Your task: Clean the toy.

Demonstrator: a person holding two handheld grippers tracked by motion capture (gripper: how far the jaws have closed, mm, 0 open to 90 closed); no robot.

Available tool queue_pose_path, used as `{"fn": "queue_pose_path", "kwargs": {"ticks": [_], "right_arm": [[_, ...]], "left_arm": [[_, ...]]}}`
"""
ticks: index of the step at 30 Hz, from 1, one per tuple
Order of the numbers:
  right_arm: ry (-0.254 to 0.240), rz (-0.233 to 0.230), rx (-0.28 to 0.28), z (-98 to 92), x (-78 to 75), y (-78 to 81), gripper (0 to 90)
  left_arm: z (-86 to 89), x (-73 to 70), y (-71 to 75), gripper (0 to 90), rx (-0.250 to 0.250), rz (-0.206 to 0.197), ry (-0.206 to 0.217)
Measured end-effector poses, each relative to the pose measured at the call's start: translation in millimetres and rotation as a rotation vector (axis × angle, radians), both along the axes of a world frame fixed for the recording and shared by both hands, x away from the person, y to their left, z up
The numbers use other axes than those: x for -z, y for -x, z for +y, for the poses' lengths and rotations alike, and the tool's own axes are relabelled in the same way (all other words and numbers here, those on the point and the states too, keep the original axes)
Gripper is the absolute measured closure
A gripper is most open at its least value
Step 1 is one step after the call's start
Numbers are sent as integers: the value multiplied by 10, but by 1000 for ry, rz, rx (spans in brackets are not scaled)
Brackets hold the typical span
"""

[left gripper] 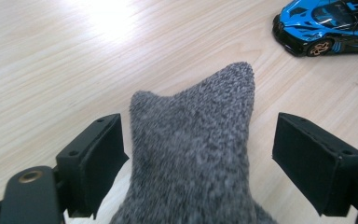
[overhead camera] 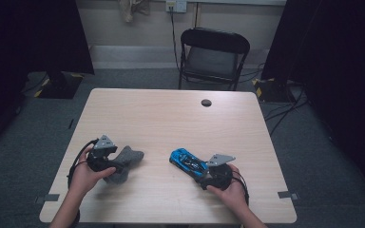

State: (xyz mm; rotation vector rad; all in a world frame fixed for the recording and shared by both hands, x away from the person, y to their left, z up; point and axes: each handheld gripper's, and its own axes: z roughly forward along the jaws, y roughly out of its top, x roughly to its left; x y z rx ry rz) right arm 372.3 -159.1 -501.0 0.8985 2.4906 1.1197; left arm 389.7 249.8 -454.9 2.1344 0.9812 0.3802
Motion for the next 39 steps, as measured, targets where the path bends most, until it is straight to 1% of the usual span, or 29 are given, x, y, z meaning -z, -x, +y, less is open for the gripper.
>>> {"fn": "queue_pose_path", "kwargs": {"ticks": [4,6,7,8,9,11,12,13,14,15,16,17,20,21,22,25,26,27,29,30,31,32,33,34,35,36,37,38,39], "right_arm": [[0,0,1,0,0,1,243],[1,0,-1,-1,0,0,244],[1,0,-1,-1,0,0,243],[0,0,1,0,0,1,243],[0,0,1,0,0,1,243],[0,0,1,0,0,1,243],[0,0,1,0,0,1,243],[0,0,1,0,0,1,243],[0,0,1,0,0,1,243],[0,0,1,0,0,1,243],[0,0,1,0,0,1,243],[0,0,1,0,0,1,243],[0,0,1,0,0,1,243],[0,0,1,0,0,0,243],[0,0,1,0,0,1,243],[0,0,1,0,0,1,243],[0,0,1,0,0,1,243],[0,0,1,0,0,1,243],[0,0,1,0,0,1,243],[0,0,1,0,0,1,243],[0,0,1,0,0,1,243],[0,0,1,0,0,1,243],[0,0,1,0,0,1,243],[0,0,1,0,0,0,243],[0,0,1,0,0,1,243],[0,0,1,0,0,1,243],[0,0,1,0,0,1,243],[0,0,1,0,0,1,243],[0,0,1,0,0,0,243]], "left_arm": [[-57,117,-69,183,-2,34,-34],[-65,158,-82,228,-13,49,-57],[-67,180,-87,243,-28,62,-53],[-66,196,-94,242,-28,70,-47],[-71,207,-89,242,-17,70,-50],[-66,201,-75,246,-14,73,-63],[-66,201,-75,243,-14,73,-63],[-45,182,-43,243,-22,73,-48],[-45,182,-43,242,-22,73,-48],[-17,170,2,243,-31,74,-51],[-17,170,2,243,-31,74,-51],[14,169,44,245,-31,72,-47],[64,182,77,271,-37,70,-50],[75,195,81,289,-40,73,-40],[83,204,84,303,-36,75,-45],[86,221,100,389,-10,56,-48],[86,221,100,433,-10,56,-48],[85,236,100,453,-3,44,-50],[79,237,98,479,-12,53,-52],[79,237,98,518,-12,53,-52],[67,217,101,555,-42,69,-53],[67,217,101,573,-42,69,-53],[49,183,101,596,-65,71,-55],[49,183,101,610,-65,71,-55],[18,153,100,634,-71,105,-44],[18,153,100,647,-71,105,-44],[-18,116,100,666,-63,118,-11],[-36,84,99,684,-66,120,-3],[-59,27,96,695,-59,107,27]]}}
